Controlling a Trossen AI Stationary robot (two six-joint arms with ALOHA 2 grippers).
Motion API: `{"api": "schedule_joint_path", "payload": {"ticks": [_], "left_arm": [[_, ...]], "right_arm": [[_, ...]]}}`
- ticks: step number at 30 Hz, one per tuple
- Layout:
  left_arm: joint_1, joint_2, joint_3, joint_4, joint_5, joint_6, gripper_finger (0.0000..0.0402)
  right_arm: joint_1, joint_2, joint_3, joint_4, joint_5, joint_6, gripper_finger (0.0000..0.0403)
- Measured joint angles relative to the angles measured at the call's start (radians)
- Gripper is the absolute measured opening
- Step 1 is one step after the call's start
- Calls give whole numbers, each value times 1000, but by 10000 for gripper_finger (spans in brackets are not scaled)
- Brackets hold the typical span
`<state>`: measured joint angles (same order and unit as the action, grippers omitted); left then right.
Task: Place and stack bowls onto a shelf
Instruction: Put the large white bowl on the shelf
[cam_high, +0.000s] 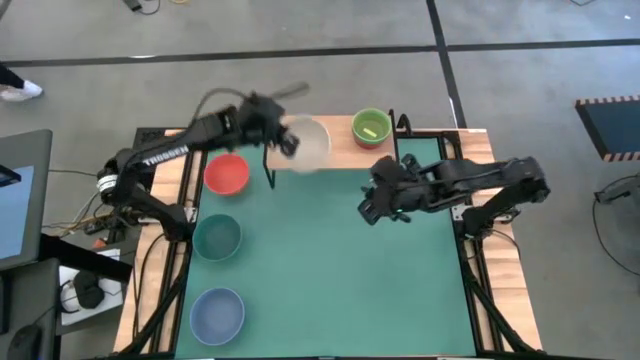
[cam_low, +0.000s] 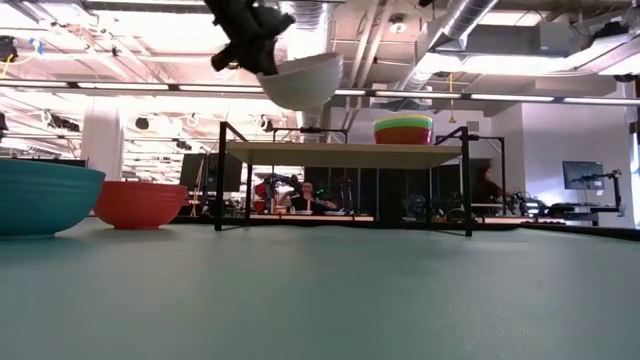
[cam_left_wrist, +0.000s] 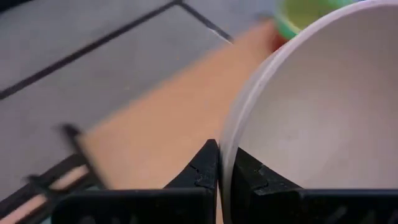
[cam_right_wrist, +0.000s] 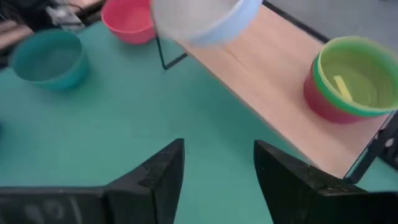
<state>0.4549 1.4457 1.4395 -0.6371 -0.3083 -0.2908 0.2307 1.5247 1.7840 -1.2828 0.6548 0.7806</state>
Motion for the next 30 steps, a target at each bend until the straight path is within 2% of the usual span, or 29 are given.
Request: {"api": "schedule_joint_path", "payload": {"ticks": [5, 9, 12, 17, 23, 27, 30], "left_arm": [[210, 66, 78, -63, 125, -26, 0], [299, 171, 169, -198, 231, -26, 0], [311, 240, 245, -285, 276, 17, 0], [312, 310, 356, -400, 278, 103, 0], [313, 322, 381, -426, 274, 133, 3], [313, 322, 381, -423, 297, 167, 32], [305, 322, 374, -415, 274, 198, 66]], "right_arm": [[23, -34, 0, -25, 0, 69, 219], [49, -34, 0, -36, 0, 130, 217], [74, -34, -1, -71, 1, 204, 217], [106, -31, -1, -106, 5, 302, 217], [109, -31, -3, -62, 31, 337, 217], [99, -31, -36, 50, 41, 337, 217], [97, -30, -59, 92, 45, 337, 217]]}}
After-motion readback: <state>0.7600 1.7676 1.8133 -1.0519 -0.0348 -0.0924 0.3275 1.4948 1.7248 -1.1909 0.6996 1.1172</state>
